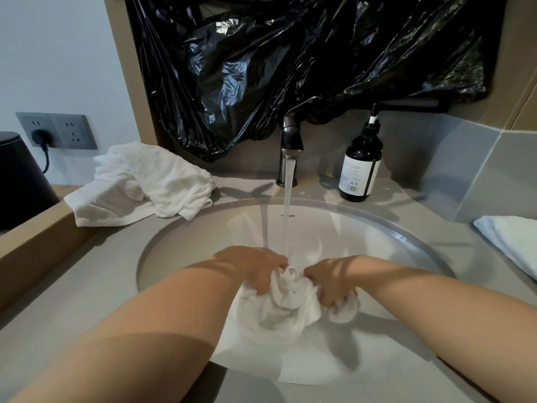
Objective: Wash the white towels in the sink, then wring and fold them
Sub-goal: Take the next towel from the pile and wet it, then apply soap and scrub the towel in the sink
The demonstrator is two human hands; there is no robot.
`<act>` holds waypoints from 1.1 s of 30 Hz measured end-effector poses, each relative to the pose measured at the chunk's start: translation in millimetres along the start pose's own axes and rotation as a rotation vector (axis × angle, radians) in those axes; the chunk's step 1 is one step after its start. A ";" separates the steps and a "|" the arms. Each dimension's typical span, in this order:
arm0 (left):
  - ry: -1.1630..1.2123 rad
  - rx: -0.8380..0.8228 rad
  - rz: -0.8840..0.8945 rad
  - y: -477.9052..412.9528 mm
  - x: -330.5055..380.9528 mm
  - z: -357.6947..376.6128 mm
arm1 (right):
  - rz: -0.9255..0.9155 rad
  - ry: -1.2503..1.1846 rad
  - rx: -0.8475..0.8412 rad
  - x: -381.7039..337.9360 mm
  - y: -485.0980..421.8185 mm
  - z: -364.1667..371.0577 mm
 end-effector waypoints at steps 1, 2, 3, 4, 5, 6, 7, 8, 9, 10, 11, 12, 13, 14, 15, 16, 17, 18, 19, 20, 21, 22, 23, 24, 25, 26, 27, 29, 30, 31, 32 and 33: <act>0.035 0.026 -0.003 4.1 -5.2 -6.9 | 0.000 -0.052 0.001 5.0 1.7 -6.2; 0.069 0.058 -0.006 9.5 -11.3 -13.5 | 0.001 -0.091 0.013 9.8 4.5 -13.1; 0.105 0.087 -0.015 16.2 -17.1 -20.2 | 0.008 -0.101 0.030 14.8 6.5 -18.7; 0.141 0.118 -0.027 22.5 -24.2 -25.8 | 0.019 -0.081 0.039 19.3 9.1 -21.9; 0.178 0.152 -0.041 27.7 -31.5 -30.1 | 0.035 -0.038 0.032 23.1 12.1 -22.7; 0.212 0.183 -0.056 32.6 -37.3 -34.0 | 0.061 0.026 0.009 27.2 14.6 -21.6; 0.247 0.210 -0.068 36.9 -40.6 -38.0 | 0.083 0.068 -0.021 30.6 17.1 -19.1; 0.286 0.225 -0.078 38.1 -43.6 -40.5 | 0.097 0.062 -0.056 33.0 19.7 -15.4; 0.314 0.223 -0.078 37.4 -43.2 -40.6 | 0.101 0.014 -0.075 33.5 21.3 -12.9; 0.325 0.182 -0.082 35.6 -41.0 -38.1 | 0.103 -0.041 -0.066 32.3 24.1 -13.6; 0.311 0.106 -0.078 32.4 -37.7 -30.0 | 0.103 -0.080 -0.028 30.3 25.2 -16.6; 0.268 -0.017 -0.085 29.7 -32.9 -17.5 | 0.099 -0.104 0.037 27.8 25.8 -22.0; 0.207 -0.140 -0.100 24.3 -29.5 -3.3 | 0.089 -0.122 0.114 24.2 26.2 -29.1; 0.136 -0.244 -0.133 20.6 -27.8 10.4 | 0.077 -0.147 0.179 20.4 26.9 -35.6; 0.087 -0.291 -0.153 14.8 -26.6 18.8 | 0.073 -0.171 0.233 18.1 27.3 -41.0; 0.072 -0.274 -0.161 11.3 -22.0 21.1 | 0.076 -0.192 0.294 17.3 28.7 -47.4; 0.082 -0.187 -0.138 6.6 -16.0 16.5 | 0.091 -0.202 0.374 18.0 32.8 -56.9; 0.096 -0.034 -0.110 3.2 -11.9 3.6 | 0.116 -0.198 0.487 19.3 41.2 -70.8; 0.120 0.152 -0.076 2.5 -7.4 -13.3 | 0.152 -0.198 0.627 21.4 53.3 -87.1; 0.164 0.304 -0.068 5.9 -5.0 -29.3 | 0.194 -0.217 0.781 24.7 69.3 -104.0; 0.223 0.431 -0.045 9.7 -3.6 -42.1 | 0.227 -0.254 0.937 29.0 85.9 -120.0; 0.290 0.502 -0.034 15.4 -2.5 -51.4 | 0.236 -0.293 1.093 32.2 101.7 -134.9; 0.372 0.550 -0.031 18.2 -3.4 -57.8 | 0.210 -0.332 1.241 33.5 116.7 -147.9; 0.472 0.581 -0.042 19.3 -7.8 -60.5 | 0.153 -0.358 1.373 34.0 130.5 -159.6; 0.567 0.622 -0.045 20.1 -11.8 -64.2 | 0.091 -0.355 1.469 34.7 139.6 -170.3; 0.625 0.649 -0.061 20.3 -16.0 -65.6 | 0.048 -0.328 1.506 35.8 143.4 -180.9; 0.655 0.673 -0.076 20.1 -19.5 -67.1 | 0.025 -0.289 1.474 37.5 141.5 -191.3; 0.658 0.690 -0.104 15.6 -28.3 -66.7 | 0.039 -0.208 1.301 41.5 129.5 -211.1; 0.664 0.701 -0.114 14.7 -32.9 -67.0 | 0.058 -0.189 1.206 44.9 121.8 -218.9; 0.675 0.716 -0.120 15.7 -36.4 -67.5 | 0.080 -0.186 1.128 48.5 114.7 -224.6; 0.683 0.725 -0.129 17.8 -39.8 -67.8 | 0.104 -0.189 1.074 52.8 107.9 -229.3; 0.691 0.735 -0.135 18.7 -43.7 -67.9 | 0.130 -0.192 1.039 55.5 103.1 -232.1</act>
Point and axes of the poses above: each hand's wrist, its own y-axis away from the middle knuckle, its own z-axis out of the palm, x = y × z, the point moved 7 cm from there along -y, towards the middle knuckle, and after that the axes turned 4 degrees about y, right-handed, at the moved point
